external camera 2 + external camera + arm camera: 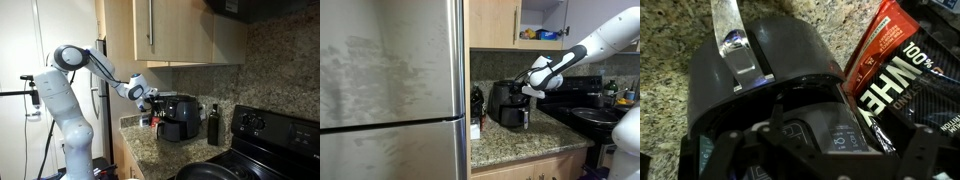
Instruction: Push a button on the air fryer
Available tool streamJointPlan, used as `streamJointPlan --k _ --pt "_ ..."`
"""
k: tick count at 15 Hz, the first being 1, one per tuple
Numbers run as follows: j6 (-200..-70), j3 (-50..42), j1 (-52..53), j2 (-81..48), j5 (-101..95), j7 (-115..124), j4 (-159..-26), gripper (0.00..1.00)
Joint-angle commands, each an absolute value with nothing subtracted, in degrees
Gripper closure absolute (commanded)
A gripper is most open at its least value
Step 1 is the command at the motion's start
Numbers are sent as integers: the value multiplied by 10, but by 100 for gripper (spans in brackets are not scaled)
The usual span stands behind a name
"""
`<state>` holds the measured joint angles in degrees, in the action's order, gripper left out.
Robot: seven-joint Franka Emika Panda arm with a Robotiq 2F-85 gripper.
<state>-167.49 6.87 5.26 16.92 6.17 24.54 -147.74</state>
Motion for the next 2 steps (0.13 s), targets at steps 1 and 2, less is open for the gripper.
streamJointPlan --k 1,2 --pt "-1674 80 43 176 75 235 -1479 0" --pt "-1674 81 43 174 74 236 -1477 0"
